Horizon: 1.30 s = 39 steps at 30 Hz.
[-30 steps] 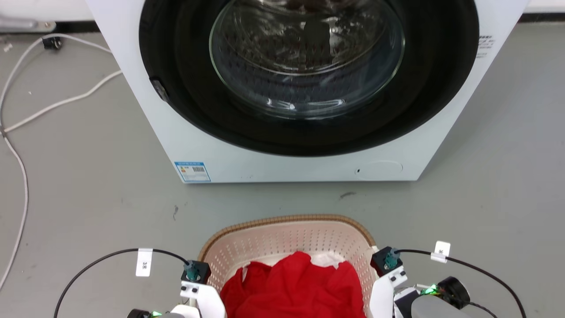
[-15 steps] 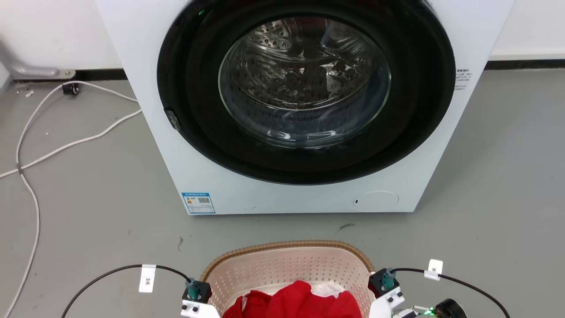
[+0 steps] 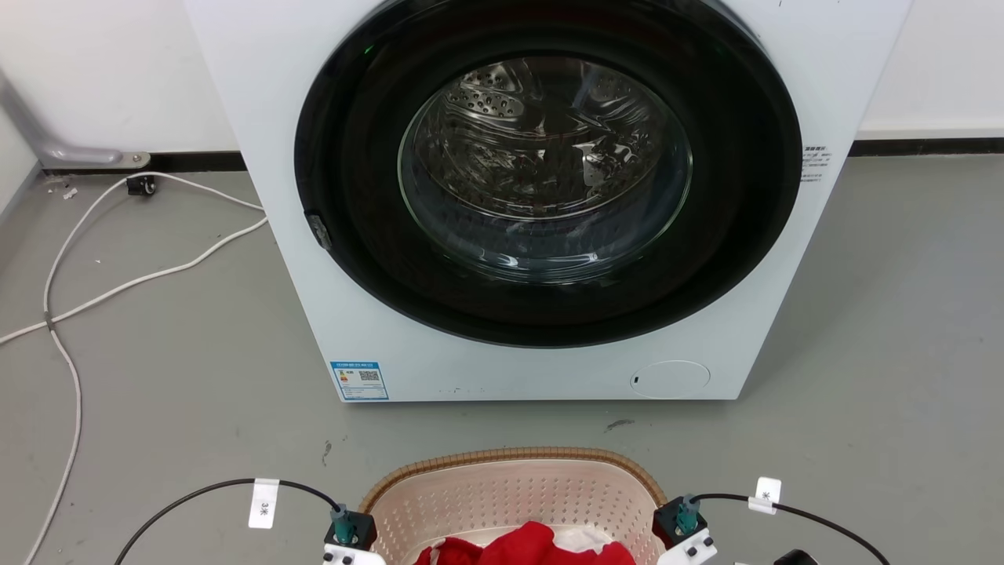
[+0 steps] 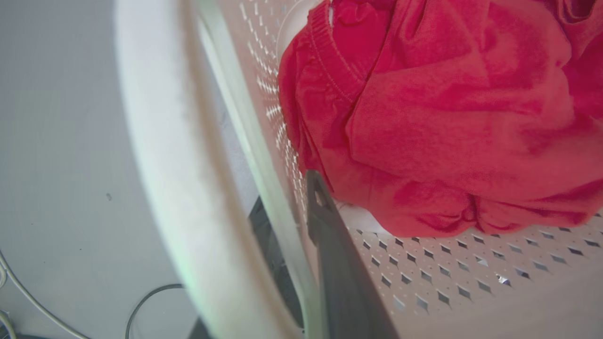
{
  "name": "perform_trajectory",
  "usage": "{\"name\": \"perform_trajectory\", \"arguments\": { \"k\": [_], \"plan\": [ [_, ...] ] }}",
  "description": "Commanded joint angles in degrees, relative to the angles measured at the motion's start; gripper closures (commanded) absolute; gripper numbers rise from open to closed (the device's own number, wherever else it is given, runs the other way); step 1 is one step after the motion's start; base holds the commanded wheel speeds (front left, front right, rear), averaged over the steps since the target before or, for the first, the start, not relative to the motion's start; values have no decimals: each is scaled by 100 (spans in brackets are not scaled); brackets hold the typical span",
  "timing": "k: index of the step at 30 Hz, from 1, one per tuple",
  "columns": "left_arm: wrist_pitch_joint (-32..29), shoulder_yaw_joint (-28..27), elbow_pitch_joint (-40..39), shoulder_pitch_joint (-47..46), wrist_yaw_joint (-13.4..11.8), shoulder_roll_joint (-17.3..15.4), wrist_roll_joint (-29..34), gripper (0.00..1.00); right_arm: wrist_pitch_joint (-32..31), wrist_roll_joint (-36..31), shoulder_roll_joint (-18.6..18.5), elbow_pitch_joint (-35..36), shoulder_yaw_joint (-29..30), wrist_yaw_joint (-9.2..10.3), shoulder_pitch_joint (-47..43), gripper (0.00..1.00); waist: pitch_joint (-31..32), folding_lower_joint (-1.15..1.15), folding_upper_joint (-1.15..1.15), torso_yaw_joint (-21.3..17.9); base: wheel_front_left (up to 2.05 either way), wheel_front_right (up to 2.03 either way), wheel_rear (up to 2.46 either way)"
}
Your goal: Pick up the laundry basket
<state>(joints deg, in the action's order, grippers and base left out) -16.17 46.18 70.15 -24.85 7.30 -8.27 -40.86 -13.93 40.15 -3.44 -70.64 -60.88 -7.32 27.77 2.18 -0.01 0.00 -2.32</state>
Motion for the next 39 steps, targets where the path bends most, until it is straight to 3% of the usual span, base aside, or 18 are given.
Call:
{"name": "perform_trajectory", "arguments": {
  "k": [1, 39],
  "plan": [
    [9, 71, -105, 30, 19, 74, -44, 100, -9, 19, 103, 49, -99, -30, -111, 100, 21, 1, 0, 0, 0, 0, 0],
    [218, 839, 14, -208, 31, 52, -823, 100, 167, 737, 104, -114, -840, -31, 131, 100, -37, 1, 0, 0, 0, 0, 0]
  ]
}}
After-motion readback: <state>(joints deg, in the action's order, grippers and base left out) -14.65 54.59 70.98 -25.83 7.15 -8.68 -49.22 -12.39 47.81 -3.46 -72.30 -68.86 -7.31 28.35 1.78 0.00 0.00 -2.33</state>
